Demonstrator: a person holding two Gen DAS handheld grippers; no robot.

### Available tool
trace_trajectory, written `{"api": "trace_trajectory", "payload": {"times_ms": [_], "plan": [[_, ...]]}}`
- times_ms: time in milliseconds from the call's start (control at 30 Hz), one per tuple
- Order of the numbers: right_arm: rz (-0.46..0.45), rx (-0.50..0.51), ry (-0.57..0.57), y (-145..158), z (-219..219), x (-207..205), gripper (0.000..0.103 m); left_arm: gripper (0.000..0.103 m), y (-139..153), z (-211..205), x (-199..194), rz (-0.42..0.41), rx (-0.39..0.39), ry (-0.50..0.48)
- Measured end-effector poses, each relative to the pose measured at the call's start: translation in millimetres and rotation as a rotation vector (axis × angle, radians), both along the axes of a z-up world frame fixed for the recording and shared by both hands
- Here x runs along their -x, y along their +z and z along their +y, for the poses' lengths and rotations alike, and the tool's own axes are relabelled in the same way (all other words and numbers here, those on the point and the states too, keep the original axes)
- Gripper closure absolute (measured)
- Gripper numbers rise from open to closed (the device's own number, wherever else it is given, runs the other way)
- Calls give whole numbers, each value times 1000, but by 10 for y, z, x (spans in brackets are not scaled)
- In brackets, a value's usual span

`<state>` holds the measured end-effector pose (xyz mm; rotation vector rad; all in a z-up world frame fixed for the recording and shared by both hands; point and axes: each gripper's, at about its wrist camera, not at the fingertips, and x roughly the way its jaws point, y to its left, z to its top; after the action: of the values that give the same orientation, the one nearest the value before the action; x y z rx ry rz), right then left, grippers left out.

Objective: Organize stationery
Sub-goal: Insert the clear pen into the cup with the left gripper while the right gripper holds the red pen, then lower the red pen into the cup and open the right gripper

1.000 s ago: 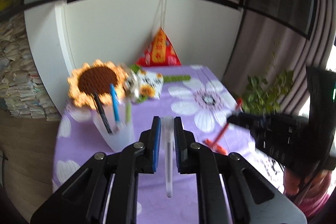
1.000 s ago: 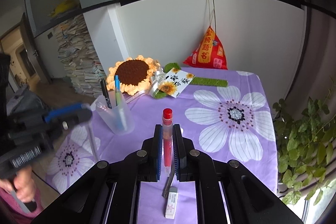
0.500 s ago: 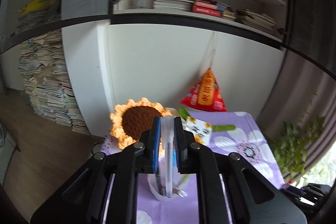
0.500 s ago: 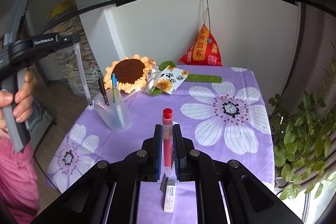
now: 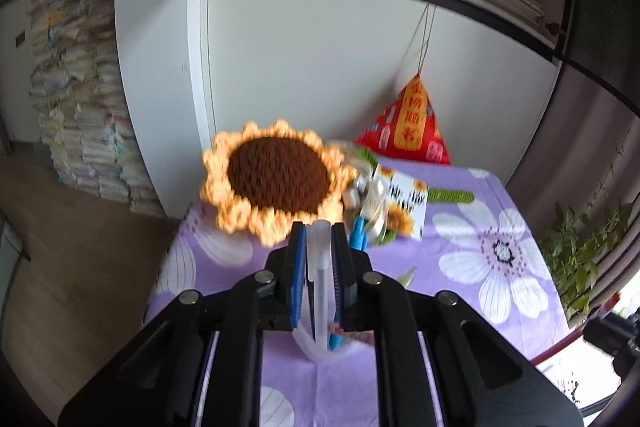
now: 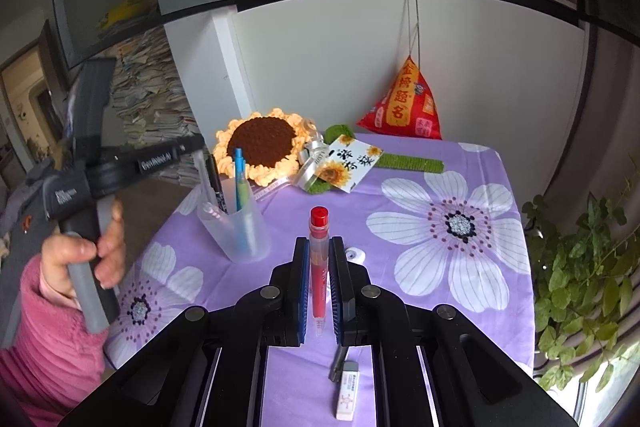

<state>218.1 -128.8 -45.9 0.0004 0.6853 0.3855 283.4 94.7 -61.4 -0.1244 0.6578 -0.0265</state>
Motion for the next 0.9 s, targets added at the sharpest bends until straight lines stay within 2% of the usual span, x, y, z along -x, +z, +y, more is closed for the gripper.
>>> {"api": "trace_trajectory", "payload": {"times_ms": [100,233,433,500,567,667,800,900], "plan": [[-4,0,4,25,44,-20,93,92,-82,11,22,19,7,-6],[-14,-3,12,90,118,-46,93,92,-104,5,80,-1,-10,-1],[-36,-1,37,197,283,-80,93,92,-110,25,131,1,19,-26],[-47,-2,47,245,341,-108,93,88,-81,47,184,-8,14,-25],[-63,-6,55,321,416,-148,93,72,-42,83,255,-27,12,-16],[-87,-10,74,426,539,-214,93,57,34,191,426,-76,17,13],[-103,-20,99,518,738,-353,93,54,55,355,625,-99,24,44],[-123,-34,102,564,864,-464,93,51,-20,473,754,-85,30,64]]}}
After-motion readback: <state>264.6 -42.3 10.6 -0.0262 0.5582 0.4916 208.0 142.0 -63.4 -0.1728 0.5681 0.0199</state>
